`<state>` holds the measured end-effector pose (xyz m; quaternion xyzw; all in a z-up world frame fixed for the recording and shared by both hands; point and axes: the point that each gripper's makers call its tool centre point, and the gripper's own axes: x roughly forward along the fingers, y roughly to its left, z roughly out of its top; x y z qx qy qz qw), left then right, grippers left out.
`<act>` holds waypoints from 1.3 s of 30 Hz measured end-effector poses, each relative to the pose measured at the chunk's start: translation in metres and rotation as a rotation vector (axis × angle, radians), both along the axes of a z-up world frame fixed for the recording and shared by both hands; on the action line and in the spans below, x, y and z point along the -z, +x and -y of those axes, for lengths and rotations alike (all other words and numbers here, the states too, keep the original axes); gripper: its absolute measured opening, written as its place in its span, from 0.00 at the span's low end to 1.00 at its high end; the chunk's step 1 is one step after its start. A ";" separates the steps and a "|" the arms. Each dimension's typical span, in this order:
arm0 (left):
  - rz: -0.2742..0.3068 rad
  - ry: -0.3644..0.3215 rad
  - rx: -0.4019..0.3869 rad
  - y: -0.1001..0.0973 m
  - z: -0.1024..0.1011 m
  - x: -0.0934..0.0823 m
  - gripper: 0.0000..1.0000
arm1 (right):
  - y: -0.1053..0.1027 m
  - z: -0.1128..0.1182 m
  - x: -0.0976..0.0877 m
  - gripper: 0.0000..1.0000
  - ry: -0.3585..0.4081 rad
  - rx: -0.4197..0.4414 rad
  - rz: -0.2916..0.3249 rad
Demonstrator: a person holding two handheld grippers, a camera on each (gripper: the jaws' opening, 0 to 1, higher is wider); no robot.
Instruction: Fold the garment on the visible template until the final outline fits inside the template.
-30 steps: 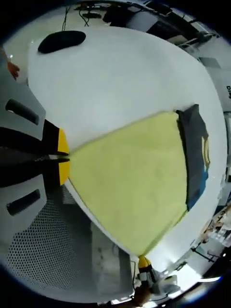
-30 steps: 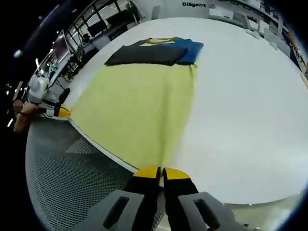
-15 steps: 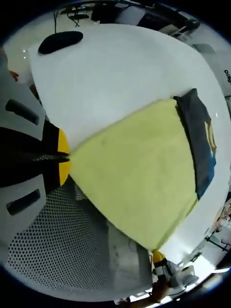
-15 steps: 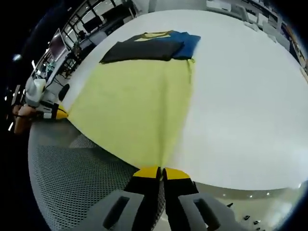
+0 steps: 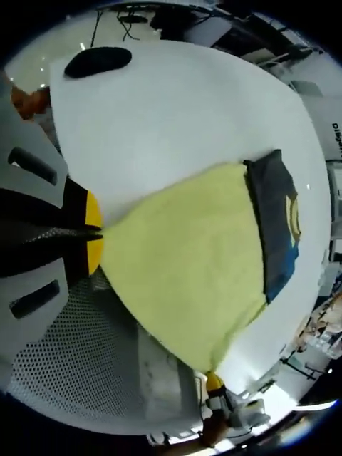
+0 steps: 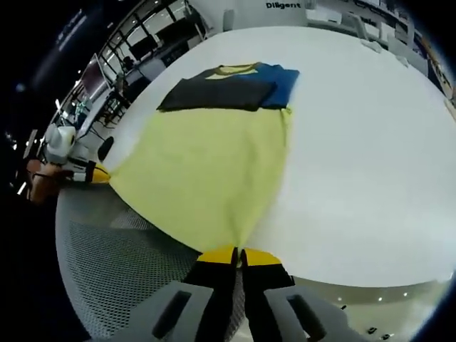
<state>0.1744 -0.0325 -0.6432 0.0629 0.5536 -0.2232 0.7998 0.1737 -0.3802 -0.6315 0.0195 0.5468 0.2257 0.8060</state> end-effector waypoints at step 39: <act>0.359 -0.150 -0.208 0.155 -0.009 -0.097 0.00 | 0.143 -0.003 -0.097 0.00 0.172 0.193 0.333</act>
